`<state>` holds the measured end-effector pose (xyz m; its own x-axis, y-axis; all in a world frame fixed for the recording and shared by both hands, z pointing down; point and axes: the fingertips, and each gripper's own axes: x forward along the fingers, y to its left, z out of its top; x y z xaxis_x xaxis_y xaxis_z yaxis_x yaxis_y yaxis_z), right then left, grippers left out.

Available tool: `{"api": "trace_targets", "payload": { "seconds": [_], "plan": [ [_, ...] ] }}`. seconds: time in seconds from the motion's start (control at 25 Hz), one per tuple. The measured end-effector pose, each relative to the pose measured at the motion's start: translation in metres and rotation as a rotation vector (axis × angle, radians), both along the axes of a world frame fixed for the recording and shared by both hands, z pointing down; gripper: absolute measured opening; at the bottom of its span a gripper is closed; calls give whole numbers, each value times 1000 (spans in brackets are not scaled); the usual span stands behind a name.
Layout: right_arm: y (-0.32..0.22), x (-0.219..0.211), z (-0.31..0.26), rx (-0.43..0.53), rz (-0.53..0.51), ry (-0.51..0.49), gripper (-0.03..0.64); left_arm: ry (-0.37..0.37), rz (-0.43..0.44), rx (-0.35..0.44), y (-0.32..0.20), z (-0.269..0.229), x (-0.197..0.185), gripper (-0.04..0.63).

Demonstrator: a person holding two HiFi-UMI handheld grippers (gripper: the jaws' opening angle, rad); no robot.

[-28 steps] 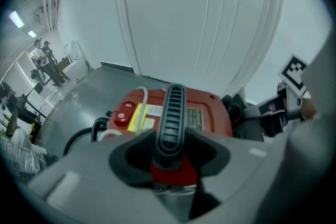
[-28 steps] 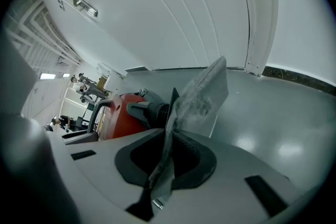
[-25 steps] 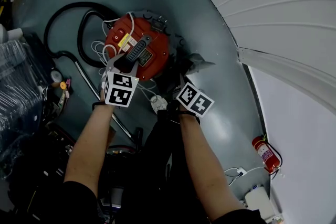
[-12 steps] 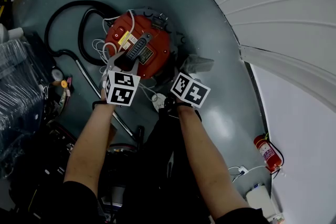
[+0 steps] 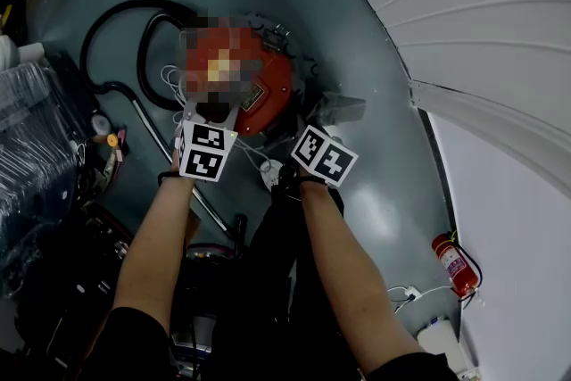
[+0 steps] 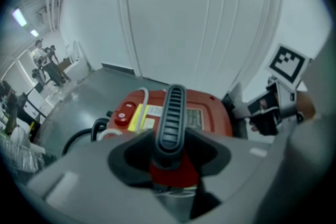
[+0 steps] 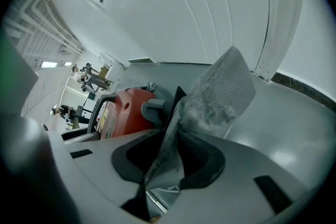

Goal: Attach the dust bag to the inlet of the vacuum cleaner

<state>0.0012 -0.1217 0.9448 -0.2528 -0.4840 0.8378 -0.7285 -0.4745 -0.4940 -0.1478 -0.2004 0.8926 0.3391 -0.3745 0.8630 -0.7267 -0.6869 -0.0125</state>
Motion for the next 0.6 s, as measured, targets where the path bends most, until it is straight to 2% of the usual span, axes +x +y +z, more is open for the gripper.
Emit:
{"api": "trace_targets", "payload": {
  "seconds": [0.04,0.12,0.24,0.28,0.32,0.36,0.4,0.48,0.52,0.6],
  "plan": [
    [2,1,-3,13,-9,21,110,-2,7,6,2,0,0,177],
    [8,6,-9,42,-19,60,220,-4,15,12,2,-2,-1,178],
    [18,18,-30,93,-24,129,226,4,2,38,-1,-10,-5,182],
    [22,22,-41,117,-43,153,136,10,-13,55,-1,-14,-8,206],
    [24,24,-52,144,-76,175,-3,17,-33,73,0,-20,-11,216],
    [25,24,-62,172,-120,194,-3,25,-61,93,0,-26,-15,216],
    [25,23,-71,199,-165,208,-4,34,-95,112,1,-34,-18,176],
    [25,21,-86,241,-241,238,-3,58,-172,148,3,-51,-25,73],
    [24,22,-93,258,-275,257,-3,83,-207,165,5,-62,-25,-3],
    [21,26,-109,288,-323,291,-4,160,-267,198,8,-85,-18,-2]
  ]
}}
